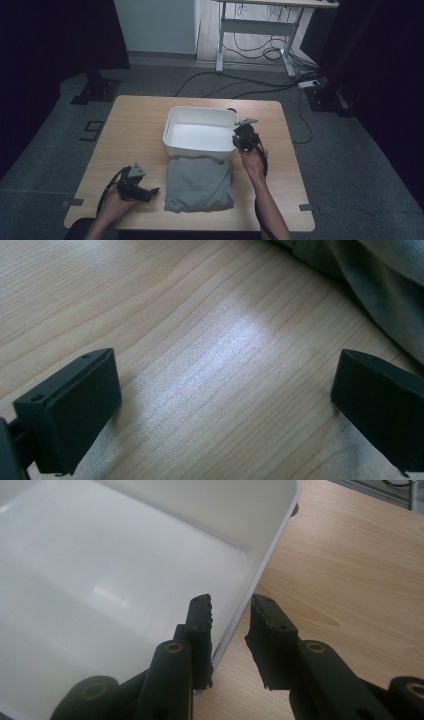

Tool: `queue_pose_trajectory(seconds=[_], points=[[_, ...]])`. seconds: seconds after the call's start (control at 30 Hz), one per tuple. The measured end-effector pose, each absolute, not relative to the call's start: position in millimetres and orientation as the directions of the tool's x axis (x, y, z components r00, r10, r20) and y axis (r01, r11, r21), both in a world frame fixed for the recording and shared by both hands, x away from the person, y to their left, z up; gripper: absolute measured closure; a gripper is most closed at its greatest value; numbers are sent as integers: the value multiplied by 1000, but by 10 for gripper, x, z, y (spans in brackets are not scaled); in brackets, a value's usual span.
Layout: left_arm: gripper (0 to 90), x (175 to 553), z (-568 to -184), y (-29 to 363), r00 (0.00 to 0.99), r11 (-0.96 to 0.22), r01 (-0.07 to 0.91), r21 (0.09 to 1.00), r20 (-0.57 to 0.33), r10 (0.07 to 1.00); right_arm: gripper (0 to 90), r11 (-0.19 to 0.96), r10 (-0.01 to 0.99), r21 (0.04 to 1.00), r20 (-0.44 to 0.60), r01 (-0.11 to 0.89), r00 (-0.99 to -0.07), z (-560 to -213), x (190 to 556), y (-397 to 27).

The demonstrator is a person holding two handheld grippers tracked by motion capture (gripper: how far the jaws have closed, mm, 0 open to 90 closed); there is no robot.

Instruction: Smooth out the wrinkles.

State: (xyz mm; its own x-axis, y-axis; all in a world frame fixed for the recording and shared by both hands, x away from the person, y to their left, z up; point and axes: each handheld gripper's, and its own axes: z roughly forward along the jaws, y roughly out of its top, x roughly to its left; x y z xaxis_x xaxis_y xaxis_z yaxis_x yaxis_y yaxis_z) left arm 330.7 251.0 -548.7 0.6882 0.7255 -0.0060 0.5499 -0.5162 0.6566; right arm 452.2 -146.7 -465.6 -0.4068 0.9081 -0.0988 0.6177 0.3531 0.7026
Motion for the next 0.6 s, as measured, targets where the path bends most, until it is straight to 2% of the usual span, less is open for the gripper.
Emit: queue_pose_trajectory(seconds=[0.3,0.6], points=[[0,3306,-5488,2509,687,-514,551,658,-7,727,712,397,883,695,-112,599,-456,-4647,4396,-1410],[0,3306,-5488,2508,687,-514,550,658,-7,727,719,404,879,694,-115,595,-463,-4647,4275,-1470]])
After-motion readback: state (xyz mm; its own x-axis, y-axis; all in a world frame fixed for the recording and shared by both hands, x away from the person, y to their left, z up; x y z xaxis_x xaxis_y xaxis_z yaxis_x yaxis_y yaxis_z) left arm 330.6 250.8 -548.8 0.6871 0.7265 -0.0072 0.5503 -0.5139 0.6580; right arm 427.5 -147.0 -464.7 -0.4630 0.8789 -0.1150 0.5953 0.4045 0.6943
